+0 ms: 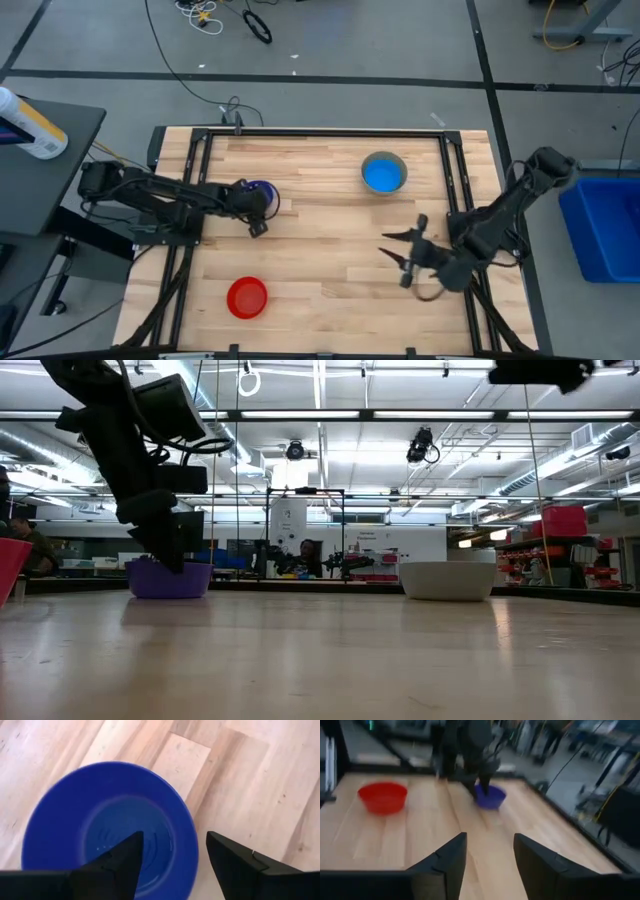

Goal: Nest bowls inside each other
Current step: Stack the blue bowl on the light blue bowl

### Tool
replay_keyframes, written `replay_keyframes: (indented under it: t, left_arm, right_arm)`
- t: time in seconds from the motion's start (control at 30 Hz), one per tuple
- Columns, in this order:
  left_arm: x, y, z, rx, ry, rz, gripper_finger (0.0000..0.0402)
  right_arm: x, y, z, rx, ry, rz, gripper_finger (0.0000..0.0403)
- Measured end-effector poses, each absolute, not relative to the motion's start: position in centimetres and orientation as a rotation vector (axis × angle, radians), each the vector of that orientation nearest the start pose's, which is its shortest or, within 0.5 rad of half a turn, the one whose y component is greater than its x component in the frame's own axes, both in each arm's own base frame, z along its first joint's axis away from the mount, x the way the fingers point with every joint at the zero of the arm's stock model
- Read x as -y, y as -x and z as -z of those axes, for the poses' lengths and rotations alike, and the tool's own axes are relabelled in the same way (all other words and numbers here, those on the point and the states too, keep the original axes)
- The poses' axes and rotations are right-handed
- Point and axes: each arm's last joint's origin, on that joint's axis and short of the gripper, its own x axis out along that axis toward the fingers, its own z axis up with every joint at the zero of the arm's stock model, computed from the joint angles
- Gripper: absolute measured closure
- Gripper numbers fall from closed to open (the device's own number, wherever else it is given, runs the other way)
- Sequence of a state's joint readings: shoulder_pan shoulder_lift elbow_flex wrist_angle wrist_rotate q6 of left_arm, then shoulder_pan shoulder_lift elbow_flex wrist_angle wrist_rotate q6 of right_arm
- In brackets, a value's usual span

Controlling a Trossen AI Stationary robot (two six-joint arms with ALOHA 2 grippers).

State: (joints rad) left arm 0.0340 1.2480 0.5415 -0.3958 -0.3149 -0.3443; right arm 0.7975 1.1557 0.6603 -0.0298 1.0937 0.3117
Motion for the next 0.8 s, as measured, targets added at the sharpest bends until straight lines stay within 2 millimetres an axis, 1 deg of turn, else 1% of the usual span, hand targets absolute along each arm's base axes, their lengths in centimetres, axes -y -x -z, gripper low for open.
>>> replay_keyframes:
  t: [0.1,0.2,0.27,0.37,0.4,0.43,0.47,0.5,0.53,0.57,0.6,0.63,0.67,0.73,0.77,0.8]
  left_arm:
    - [-1.9,-20.6,-15.6,-1.008,0.149,-0.497,0.0178]
    - [-2.1,-20.8,-15.8,-0.982,0.153,-0.483,0.0177]
    - [-2.2,-21.0,-15.9,-0.965,0.155,-0.475,0.0177]
    - [-2.2,-21.1,-15.9,-0.952,0.155,-0.472,0.0179]
    - [-2.2,-21.2,-16.0,-0.945,0.155,-0.471,0.0180]
    - [-2.2,-21.2,-16.0,-0.936,0.156,-0.471,0.0180]
    - [-2.2,-21.3,-16.0,-0.931,0.155,-0.469,0.0180]
    - [-2.2,-21.3,-16.1,-0.928,0.148,-0.465,0.0179]
    - [-2.2,-21.4,-16.1,-0.923,0.144,-0.462,0.0179]
    - [-2.2,-21.4,-16.1,-0.916,0.141,-0.460,0.0180]
    - [-2.2,-21.5,-16.2,-0.913,0.140,-0.458,0.0180]
    - [-2.2,-21.5,-16.2,-0.913,0.139,-0.459,0.0181]
    - [-2.3,-21.5,-16.2,-0.912,0.141,-0.461,0.0182]
    - [-2.3,-21.5,-16.2,-0.912,0.140,-0.462,0.0182]
    - [-2.3,-21.5,-16.2,-0.911,0.140,-0.463,0.0182]
    - [-2.3,-21.5,-16.2,-0.909,0.140,-0.463,0.0182]
  right_arm:
    - [-14.1,-15.8,-21.6,-0.112,0.012,0.344,0.0245]
    - [-12.5,-14.4,-19.2,0.002,-0.162,0.361,0.0256]
    - [-11.5,-13.6,-18.1,0.062,-0.284,0.375,0.0263]
    - [-10.3,-12.6,-17.1,0.101,-0.354,0.366,0.0269]
    - [-10.0,-12.3,-16.5,0.093,-0.342,0.366,0.0270]
    - [-9.7,-12.0,-15.9,0.088,-0.381,0.343,0.0270]
    - [-9.7,-11.8,-15.3,0.086,-0.493,0.284,0.0270]
    - [-9.6,-11.8,-15.1,0.079,-0.568,0.233,0.0270]
    - [-9.7,-11.9,-15.2,0.075,-0.590,0.187,0.0270]
    - [-9.7,-12.1,-15.5,0.072,-0.563,0.128,0.0269]
    - [-9.9,-12.4,-15.9,0.070,-0.509,0.038,0.0268]
    - [-10.2,-12.7,-16.5,0.086,-0.451,-0.093,0.0267]
    - [-10.5,-12.7,-17.2,0.130,-0.392,-0.236,0.0266]
    - [-10.6,-12.0,-18.7,0.278,-0.294,-0.484,0.0265]
    - [-10.3,-11.4,-19.1,0.347,-0.266,-0.563,0.0265]
    - [-10.2,-11.1,-19.3,0.378,-0.238,-0.601,0.0266]
